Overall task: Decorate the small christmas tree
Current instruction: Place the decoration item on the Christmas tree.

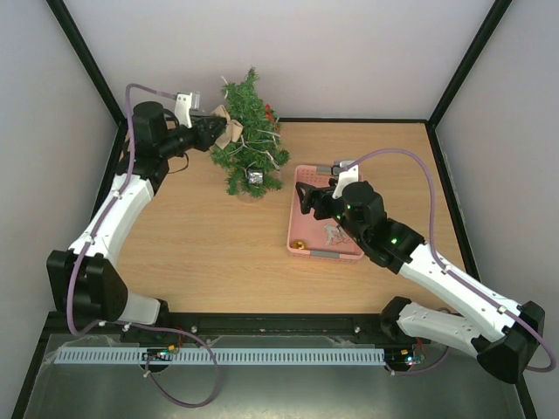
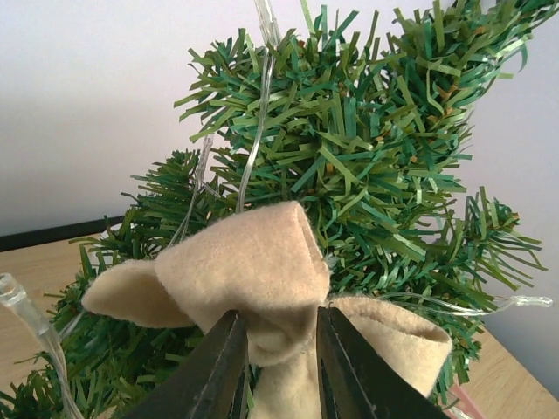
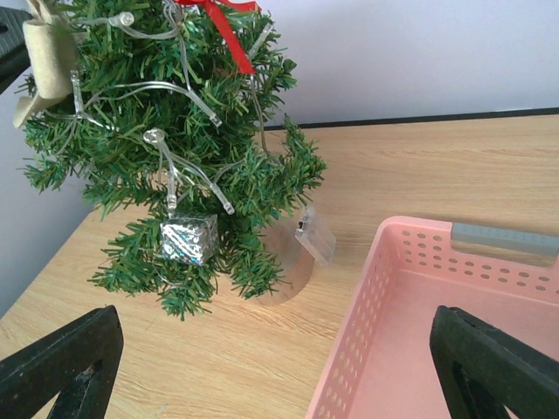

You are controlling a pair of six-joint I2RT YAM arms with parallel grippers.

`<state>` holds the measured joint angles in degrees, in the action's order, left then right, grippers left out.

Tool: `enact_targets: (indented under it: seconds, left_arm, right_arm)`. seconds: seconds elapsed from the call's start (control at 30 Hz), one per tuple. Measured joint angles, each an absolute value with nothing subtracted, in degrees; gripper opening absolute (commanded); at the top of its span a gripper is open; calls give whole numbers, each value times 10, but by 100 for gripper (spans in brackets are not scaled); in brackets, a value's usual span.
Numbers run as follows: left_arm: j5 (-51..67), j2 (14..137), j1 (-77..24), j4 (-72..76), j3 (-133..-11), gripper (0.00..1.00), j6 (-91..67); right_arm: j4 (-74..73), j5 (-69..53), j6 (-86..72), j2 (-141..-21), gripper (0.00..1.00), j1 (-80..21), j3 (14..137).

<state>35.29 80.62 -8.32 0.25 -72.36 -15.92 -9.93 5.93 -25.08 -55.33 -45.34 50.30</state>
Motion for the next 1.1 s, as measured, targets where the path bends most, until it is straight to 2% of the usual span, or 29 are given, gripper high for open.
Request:
enact_targets:
  seconds: [0.3,0.43,0.63,0.9,1.1]
  left_arm:
    - [361,821,-83,31,-724,26,-176]
    - [360,820,-83,33,-724,34,-183]
    - [349,791,-83,22,-724,52,-197]
    - [324,756,-75,-20,-736,60,-194]
    - [315,739,-23,-39,-710,65,-205]
  right_arm:
    - [-100,53,-246,-553,95,-453,501]
    - [-100,54,-248,-553,95,-453,501]
    - [-106,60,-252,-554,95,-453,501]
    - [-113,62,-262,-554,95,-453,501]
    - [-113,62,-265,-551,93,-453,500]
